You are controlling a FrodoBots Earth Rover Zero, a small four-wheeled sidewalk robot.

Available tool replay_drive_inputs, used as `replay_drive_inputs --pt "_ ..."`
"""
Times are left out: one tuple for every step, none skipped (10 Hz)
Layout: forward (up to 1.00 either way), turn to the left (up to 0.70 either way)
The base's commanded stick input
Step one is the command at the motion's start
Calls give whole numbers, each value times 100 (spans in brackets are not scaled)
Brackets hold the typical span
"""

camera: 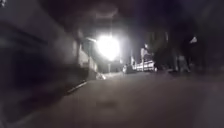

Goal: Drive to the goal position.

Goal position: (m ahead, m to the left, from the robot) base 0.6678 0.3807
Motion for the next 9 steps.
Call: replay_drive_inputs --pt "70 0" --pt "70 0" --pt "70 0" --pt "70 0" --pt "70 0" --pt "70 0" --pt "70 -9" --pt "70 -35" --pt "70 -35"
